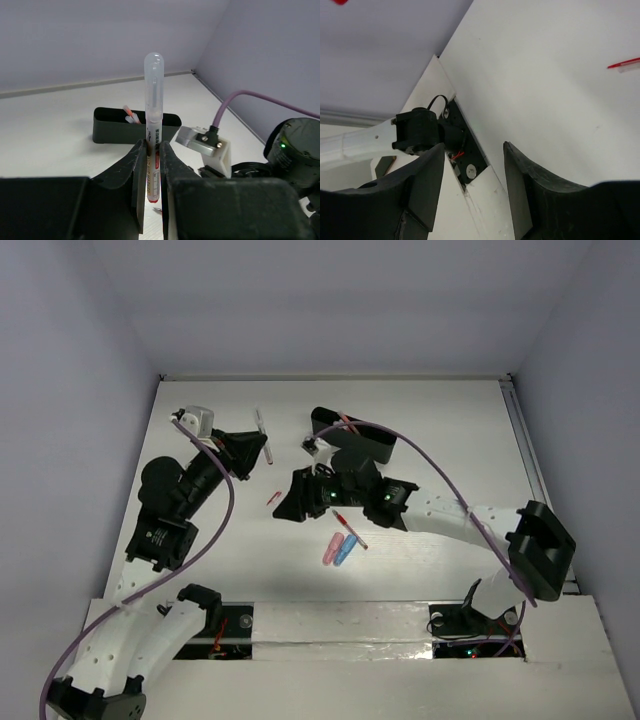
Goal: Sort the stationery into containers
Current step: Close the pen cap on the pen, then place the pen in the storage box.
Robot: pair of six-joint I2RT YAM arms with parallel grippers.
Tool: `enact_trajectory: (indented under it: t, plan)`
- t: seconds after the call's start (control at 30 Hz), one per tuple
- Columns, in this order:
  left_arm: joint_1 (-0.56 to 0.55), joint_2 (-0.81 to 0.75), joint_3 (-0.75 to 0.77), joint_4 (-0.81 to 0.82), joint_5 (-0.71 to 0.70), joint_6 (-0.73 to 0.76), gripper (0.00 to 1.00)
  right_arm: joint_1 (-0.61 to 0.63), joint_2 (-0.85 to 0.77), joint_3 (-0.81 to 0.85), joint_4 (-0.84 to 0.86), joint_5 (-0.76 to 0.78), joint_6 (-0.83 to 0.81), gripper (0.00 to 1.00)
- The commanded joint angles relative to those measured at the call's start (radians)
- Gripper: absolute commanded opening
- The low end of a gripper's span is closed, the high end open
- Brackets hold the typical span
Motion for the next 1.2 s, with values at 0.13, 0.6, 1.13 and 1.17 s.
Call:
enact_trajectory:
  t: [0.13,0.6,1.13,1.17]
  plan:
    - [0.000,0.028,0.027,0.094,0.024,-0.035,0.00,-0.039,-0.203,-0.124,-0.053,0.203,-0.070,0.33]
    - [-0.234,0.299,-0.033,0.535,-0.276,-0.107,0.00,-0.224,-0.565,-0.336,-0.184,0.588,-0.131,0.07]
    - [-0.259,0.990,0.304,0.855,-0.293,-0.116,0.00,-0.224,-0.801,-0.471,-0.217,0.662,-0.116,0.10]
    - [-0.259,1.031,0.315,0.861,-0.297,-0.116,0.00,-0.224,-0.800,-0.468,-0.225,0.662,-0.116,0.10]
